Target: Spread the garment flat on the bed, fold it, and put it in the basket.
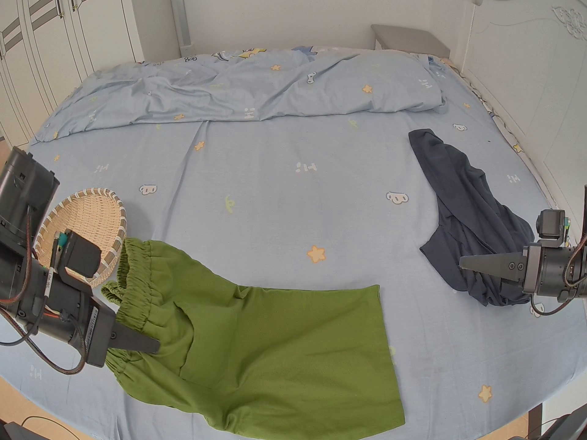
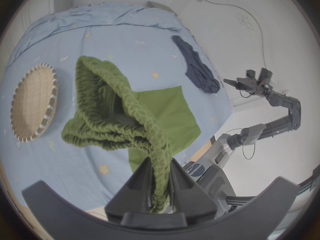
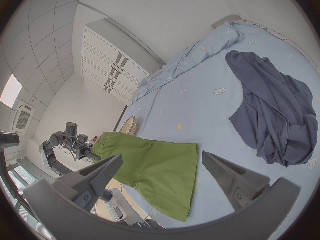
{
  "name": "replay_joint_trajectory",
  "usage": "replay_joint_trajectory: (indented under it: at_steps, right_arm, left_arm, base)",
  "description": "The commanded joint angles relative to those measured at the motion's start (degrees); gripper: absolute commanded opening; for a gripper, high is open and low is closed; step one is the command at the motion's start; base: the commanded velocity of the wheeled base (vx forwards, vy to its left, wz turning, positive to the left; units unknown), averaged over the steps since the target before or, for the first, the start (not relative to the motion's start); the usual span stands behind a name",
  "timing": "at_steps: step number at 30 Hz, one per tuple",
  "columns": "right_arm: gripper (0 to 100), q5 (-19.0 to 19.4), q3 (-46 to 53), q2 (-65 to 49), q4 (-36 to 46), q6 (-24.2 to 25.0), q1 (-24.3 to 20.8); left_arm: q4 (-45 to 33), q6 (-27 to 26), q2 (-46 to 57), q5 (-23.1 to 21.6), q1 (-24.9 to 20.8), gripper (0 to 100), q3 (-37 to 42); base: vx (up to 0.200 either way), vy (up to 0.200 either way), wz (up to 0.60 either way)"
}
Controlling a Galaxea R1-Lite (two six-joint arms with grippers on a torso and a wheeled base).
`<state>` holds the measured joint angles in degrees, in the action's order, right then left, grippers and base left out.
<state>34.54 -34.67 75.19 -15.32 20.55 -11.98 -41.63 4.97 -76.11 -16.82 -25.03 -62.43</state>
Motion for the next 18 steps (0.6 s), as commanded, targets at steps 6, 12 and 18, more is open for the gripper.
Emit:
replay_joint_trajectory:
  at_steps: [6, 12, 18]
  right_arm:
    - [100, 0.0, 0.0, 0.1, 0.0, 0.0, -0.1]
    - [100, 0.0, 0.0, 0.1, 0.0, 0.0, 0.1]
    - [100, 0.0, 0.0, 0.4, -0.1, 0.0, 0.0]
  left_arm:
    - [4.5, 1.0, -7.0, 0.4, -10.2, 0, -4.4]
    - [5.7, 1.5, -11.0, 0.4, -13.6, 0, -6.8]
    - [8.8, 1.4, -14.4, 0.4, -19.4, 0, -7.5]
  base:
    - [0.000, 0.000, 0.00]
    - [0.000, 0.000, 0.00]
    - [0.000, 0.000, 0.00]
